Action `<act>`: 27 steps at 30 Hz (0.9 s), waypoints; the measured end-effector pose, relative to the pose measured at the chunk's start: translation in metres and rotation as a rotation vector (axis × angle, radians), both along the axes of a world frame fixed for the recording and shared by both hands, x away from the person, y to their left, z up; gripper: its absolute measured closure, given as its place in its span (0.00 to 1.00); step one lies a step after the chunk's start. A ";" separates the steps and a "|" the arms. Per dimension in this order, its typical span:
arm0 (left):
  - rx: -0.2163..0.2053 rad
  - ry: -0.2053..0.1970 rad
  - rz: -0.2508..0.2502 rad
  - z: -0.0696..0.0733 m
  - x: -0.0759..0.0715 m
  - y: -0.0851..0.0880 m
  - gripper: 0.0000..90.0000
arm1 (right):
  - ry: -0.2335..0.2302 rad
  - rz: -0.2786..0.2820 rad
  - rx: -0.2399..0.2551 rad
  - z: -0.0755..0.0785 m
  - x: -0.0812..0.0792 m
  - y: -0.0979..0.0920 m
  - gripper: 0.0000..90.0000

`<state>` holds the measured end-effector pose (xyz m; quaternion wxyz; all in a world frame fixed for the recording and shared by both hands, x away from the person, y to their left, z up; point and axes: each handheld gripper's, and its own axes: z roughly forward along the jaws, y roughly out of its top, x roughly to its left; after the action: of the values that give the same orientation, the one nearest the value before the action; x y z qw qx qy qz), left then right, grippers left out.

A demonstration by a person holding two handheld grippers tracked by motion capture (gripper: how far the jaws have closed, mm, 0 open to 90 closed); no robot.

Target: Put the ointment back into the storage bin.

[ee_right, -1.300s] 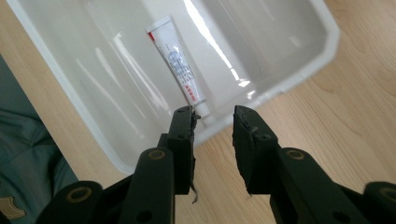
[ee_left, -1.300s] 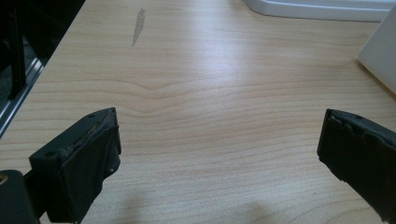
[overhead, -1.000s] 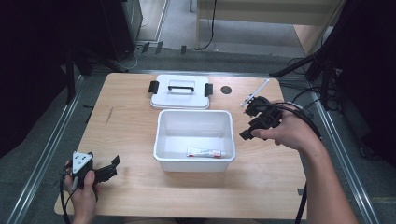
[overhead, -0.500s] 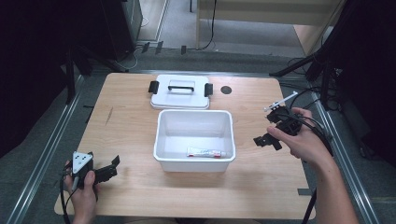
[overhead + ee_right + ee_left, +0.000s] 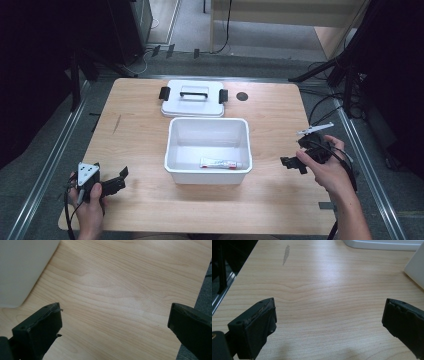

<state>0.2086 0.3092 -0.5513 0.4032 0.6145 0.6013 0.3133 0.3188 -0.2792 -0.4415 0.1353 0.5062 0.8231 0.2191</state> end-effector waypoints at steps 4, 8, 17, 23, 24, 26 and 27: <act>0.001 0.000 0.000 0.000 0.000 0.000 0.00 | -0.055 -0.044 0.035 -0.014 -0.006 -0.011 0.00; 0.001 0.000 0.001 0.000 0.000 0.000 0.00 | -0.115 -0.071 0.077 -0.028 -0.014 -0.020 0.00; 0.002 0.000 0.001 0.000 0.000 0.000 0.00 | -0.235 -0.137 0.133 -0.053 -0.035 -0.038 0.00; 0.005 0.002 0.002 0.000 0.000 0.000 0.00 | -0.294 -0.153 0.162 -0.069 -0.051 -0.049 0.00; 0.004 0.001 0.002 0.000 0.000 0.000 0.00 | -0.303 -0.158 0.164 -0.071 -0.053 -0.051 0.00; 0.004 0.000 0.002 0.000 0.000 0.000 0.00 | -0.315 -0.169 0.177 -0.075 -0.058 -0.055 0.00; 0.004 0.000 0.002 0.000 0.000 -0.001 0.00 | -0.321 -0.174 0.183 -0.077 -0.060 -0.058 0.00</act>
<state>0.2083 0.3086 -0.5512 0.4015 0.6147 0.6015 0.3150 0.2584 -0.3369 -0.5189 0.2365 0.5442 0.7208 0.3582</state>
